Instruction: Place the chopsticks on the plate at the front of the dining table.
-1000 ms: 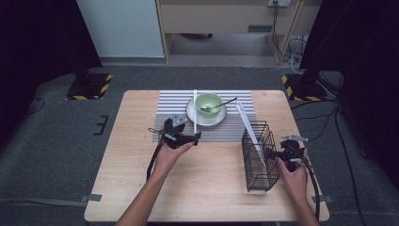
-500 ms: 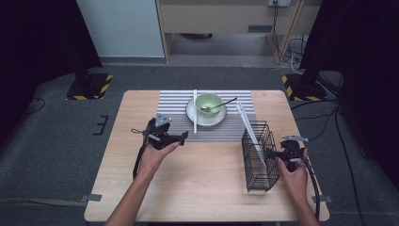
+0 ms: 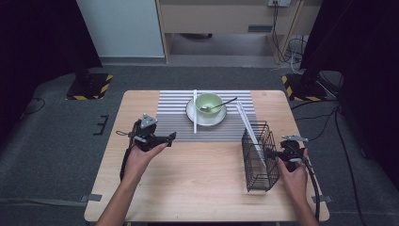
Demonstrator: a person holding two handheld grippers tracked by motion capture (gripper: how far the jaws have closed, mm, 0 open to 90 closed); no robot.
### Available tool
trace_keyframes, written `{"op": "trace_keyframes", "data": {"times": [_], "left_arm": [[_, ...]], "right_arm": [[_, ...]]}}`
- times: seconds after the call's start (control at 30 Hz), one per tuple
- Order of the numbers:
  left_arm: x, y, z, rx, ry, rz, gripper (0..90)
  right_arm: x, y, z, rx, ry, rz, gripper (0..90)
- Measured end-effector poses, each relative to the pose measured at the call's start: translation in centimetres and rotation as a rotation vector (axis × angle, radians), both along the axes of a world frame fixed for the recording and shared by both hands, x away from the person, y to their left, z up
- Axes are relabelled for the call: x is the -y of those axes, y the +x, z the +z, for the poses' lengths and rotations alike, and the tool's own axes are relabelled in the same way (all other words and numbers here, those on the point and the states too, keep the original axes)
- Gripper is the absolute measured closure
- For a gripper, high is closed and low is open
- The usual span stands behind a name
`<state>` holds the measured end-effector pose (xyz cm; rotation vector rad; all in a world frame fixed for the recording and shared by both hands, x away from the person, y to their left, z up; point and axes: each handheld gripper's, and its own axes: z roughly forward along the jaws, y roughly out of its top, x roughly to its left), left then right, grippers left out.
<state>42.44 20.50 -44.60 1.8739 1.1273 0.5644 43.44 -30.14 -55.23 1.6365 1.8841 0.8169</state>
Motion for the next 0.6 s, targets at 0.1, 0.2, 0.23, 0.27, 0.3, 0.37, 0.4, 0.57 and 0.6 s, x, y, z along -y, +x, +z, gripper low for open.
{"op": "trace_keyframes", "data": {"times": [0.1, 0.2, 0.23, 0.27, 0.3, 0.37, 0.4, 0.57, 0.6], "left_arm": [[-0.8, -0.3, -0.3, -0.011, 0.004, 0.009, 3.8], [-1.7, -0.6, -0.6, -0.019, 0.005, 0.020, 3.8], [-1.9, -0.8, -0.7, -0.021, 0.005, 0.022, 3.9], [-2.2, -0.9, -0.8, -0.024, 0.008, 0.025, 4.0], [-2.5, -1.0, -0.9, -0.026, 0.010, 0.029, 4.1], [-3.1, -1.2, -1.0, -0.026, 0.003, 0.039, 4.1], [-3.4, -1.3, -1.1, -0.027, 0.000, 0.044, 4.1], [-4.4, -1.9, -1.4, -0.030, 0.002, 0.048, 4.1], [-4.6, -2.0, -1.4, -0.031, 0.006, 0.048, 4.1]], "right_arm": [[0.0, 0.0, 0.0, 0.000, 0.000, -0.001, 1.7], [0.0, 0.0, 0.0, 0.000, -0.001, -0.001, 1.7], [0.0, 0.0, 0.0, 0.000, 0.000, -0.002, 1.6], [0.0, 0.0, 0.0, 0.000, 0.000, -0.002, 1.6], [0.0, 0.0, 0.0, 0.000, 0.000, -0.002, 1.6], [0.0, 0.0, 0.0, 0.000, 0.000, -0.002, 1.6], [0.0, 0.0, 0.0, 0.000, -0.001, -0.002, 1.6], [0.0, 0.0, 0.0, -0.001, 0.000, -0.003, 1.6], [0.0, 0.0, 0.0, -0.001, 0.000, -0.003, 1.5]]}}
